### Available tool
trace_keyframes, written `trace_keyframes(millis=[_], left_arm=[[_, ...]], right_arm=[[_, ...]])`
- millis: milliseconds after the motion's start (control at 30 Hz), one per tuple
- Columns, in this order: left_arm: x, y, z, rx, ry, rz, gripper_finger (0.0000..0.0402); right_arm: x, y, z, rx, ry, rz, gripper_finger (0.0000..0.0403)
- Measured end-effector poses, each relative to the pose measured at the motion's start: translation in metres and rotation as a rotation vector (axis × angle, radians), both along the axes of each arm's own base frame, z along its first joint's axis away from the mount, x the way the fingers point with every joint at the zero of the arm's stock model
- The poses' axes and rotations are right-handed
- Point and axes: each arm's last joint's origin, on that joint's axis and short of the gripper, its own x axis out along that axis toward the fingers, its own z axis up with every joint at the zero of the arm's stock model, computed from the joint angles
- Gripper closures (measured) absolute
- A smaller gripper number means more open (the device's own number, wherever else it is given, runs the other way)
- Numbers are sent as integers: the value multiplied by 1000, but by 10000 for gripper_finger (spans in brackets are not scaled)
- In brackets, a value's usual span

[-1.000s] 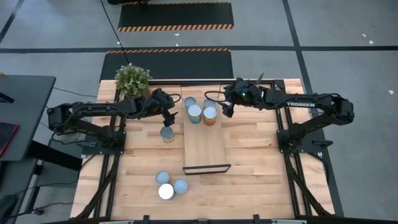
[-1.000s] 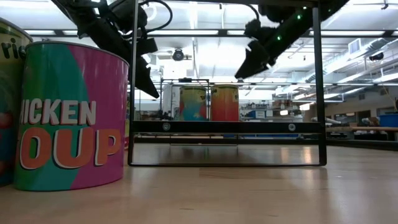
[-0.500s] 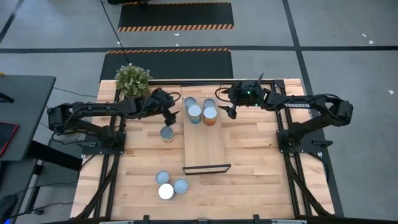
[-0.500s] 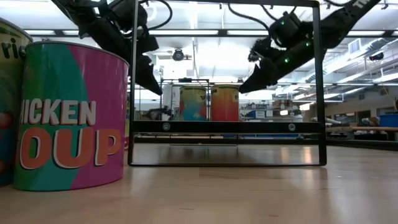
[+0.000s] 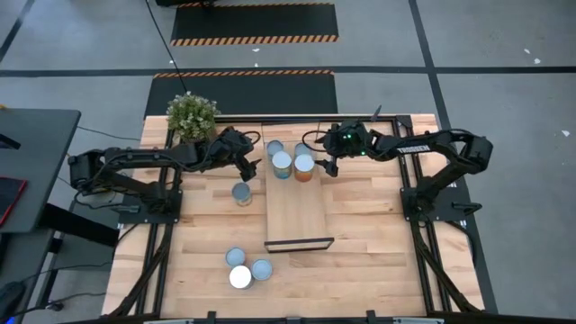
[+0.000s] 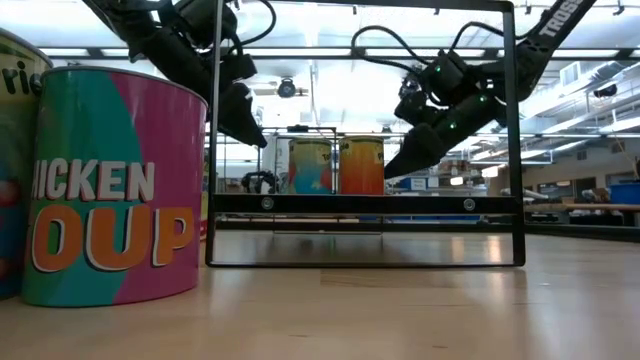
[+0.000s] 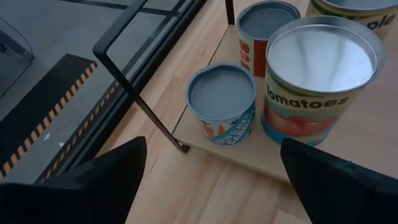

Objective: Pick and place cans onto a shelf
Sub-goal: Adjust the cans on the shelf

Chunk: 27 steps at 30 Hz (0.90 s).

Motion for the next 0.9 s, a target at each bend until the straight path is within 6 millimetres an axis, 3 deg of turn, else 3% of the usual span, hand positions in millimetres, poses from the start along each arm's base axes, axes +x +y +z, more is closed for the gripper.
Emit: trace_keyframes(millis=[633,900], left_arm=[[0,-1,0,-30,-21,19,26],[0,-1,0,-43,-29,21,26]], right_arm=[[18,-10,-30,-5,-65,73,13],[21,-11,-25,-48,-118,78,19]])
